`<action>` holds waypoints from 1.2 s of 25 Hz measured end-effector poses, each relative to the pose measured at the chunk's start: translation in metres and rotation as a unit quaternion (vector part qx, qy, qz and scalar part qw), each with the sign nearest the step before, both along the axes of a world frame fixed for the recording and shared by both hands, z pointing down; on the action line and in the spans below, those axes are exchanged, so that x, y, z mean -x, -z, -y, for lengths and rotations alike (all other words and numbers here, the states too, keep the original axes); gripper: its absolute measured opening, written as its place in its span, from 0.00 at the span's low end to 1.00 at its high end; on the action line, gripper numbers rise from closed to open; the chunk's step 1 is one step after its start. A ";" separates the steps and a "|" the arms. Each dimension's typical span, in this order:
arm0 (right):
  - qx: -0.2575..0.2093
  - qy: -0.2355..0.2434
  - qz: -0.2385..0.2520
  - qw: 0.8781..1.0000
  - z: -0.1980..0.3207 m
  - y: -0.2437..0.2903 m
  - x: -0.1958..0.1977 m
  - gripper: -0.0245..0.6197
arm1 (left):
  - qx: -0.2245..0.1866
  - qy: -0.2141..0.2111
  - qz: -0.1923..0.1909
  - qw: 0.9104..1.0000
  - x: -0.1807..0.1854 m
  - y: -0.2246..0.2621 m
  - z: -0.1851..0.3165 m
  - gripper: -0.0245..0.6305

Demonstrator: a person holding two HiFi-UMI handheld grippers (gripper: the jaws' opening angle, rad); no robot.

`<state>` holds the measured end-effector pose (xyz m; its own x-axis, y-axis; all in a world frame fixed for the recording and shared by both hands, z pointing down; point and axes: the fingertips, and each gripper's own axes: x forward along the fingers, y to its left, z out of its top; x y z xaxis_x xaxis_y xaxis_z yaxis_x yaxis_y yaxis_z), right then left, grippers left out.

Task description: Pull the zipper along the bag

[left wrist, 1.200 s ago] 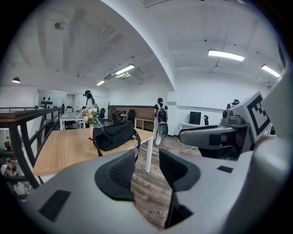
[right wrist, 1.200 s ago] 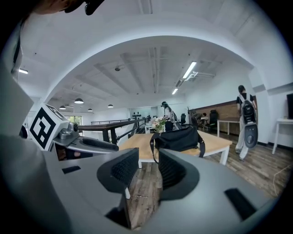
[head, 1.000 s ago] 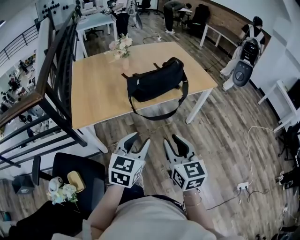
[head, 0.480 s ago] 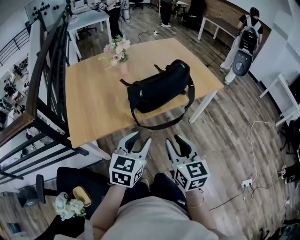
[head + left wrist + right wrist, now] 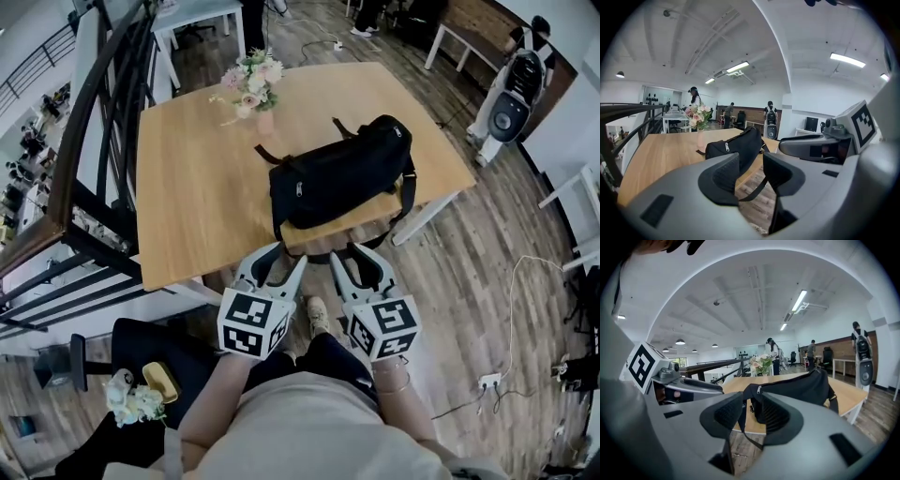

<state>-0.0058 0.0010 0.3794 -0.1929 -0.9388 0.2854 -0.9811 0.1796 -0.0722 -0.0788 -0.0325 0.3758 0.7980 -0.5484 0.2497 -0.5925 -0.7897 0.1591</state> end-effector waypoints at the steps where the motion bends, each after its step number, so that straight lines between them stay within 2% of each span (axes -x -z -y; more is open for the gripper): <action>1: -0.002 0.007 0.000 1.000 0.012 0.001 -0.005 0.22 | -0.003 0.004 0.003 1.000 -0.005 0.001 0.010 0.29; 6: -0.012 0.030 -0.001 0.999 0.064 0.011 -0.035 0.22 | -0.011 0.040 0.017 0.999 -0.023 0.009 0.063 0.29; 10: -0.019 0.048 0.004 0.999 0.102 0.017 -0.060 0.21 | -0.015 0.079 0.012 0.997 -0.034 0.018 0.101 0.29; 16: -0.015 0.093 0.003 0.996 0.142 0.017 -0.077 0.22 | -0.017 0.139 0.005 0.990 -0.040 0.023 0.143 0.29; 22: -0.001 0.133 -0.003 0.991 0.160 0.007 -0.084 0.22 | -0.006 0.188 0.002 0.982 -0.039 0.014 0.163 0.29; 30: 0.024 0.168 0.003 0.986 0.167 -0.014 -0.071 0.22 | 0.023 0.206 0.017 0.978 -0.033 -0.007 0.164 0.30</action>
<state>0.0652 -0.1664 0.3934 -0.4917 -0.8075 0.3259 -0.8668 0.4896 -0.0944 -0.0461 -0.1963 0.3829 0.5029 -0.8092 0.3038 -0.8643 -0.4755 0.1641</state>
